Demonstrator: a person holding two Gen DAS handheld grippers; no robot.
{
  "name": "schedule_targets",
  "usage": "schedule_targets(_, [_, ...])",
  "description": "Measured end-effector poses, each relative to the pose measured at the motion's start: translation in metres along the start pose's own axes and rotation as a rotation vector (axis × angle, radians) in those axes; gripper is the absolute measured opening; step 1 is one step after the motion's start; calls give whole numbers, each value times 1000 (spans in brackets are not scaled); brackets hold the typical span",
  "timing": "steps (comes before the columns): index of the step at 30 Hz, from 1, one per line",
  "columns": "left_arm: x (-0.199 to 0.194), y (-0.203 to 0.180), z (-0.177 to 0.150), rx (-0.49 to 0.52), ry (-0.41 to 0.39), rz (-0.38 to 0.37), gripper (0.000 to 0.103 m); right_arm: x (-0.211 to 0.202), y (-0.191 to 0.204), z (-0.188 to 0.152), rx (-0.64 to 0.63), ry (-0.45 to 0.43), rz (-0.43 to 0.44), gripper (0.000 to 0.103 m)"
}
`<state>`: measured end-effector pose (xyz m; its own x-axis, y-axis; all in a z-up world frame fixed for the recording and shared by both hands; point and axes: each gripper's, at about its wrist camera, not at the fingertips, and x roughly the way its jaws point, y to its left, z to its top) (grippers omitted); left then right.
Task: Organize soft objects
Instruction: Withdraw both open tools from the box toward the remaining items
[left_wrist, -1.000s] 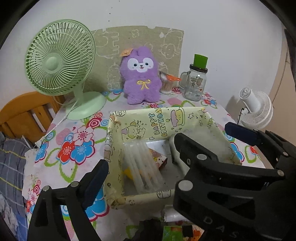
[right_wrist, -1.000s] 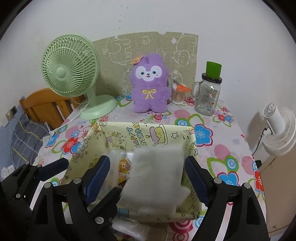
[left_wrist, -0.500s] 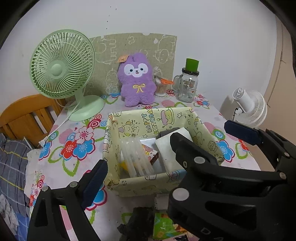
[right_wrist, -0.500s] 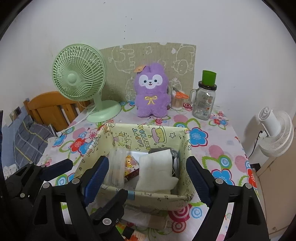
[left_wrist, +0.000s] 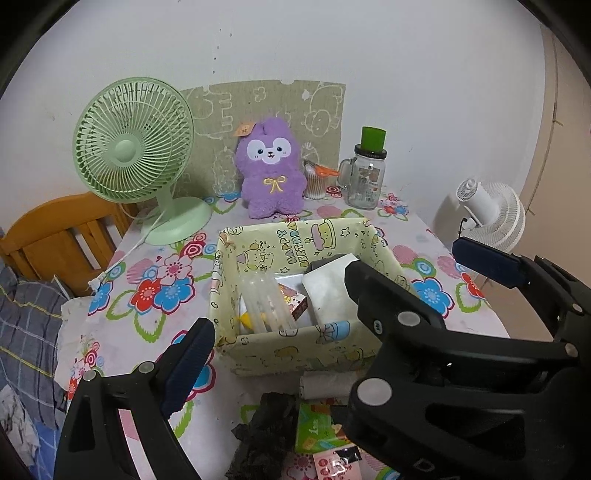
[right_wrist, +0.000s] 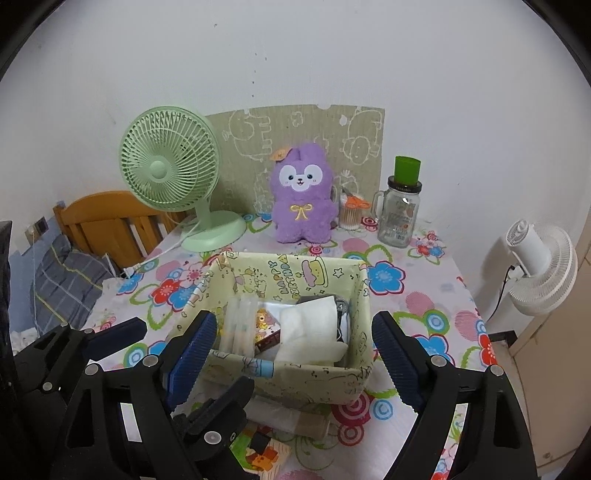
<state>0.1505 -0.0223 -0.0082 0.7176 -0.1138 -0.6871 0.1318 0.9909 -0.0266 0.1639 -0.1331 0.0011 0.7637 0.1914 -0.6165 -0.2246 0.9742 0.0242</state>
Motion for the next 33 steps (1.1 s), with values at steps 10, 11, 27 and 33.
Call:
schedule_targets(10, [-20,-5,-14,14,-21,-15,95,-26,2,-14,4,-33,-16,96])
schedule_targets(11, [-22,-6,-15,16,-23,-15,95,-29,3,-15,3,-34,-18,96])
schedule_targets(27, [-49,-9,-39,24,-44,-14,95,-54,7,-38,15,-31,-25,96])
schedule_targets(33, [-55,-9,-48,27,-47,-14,95,-60,9,-46,17,-34,-31,96])
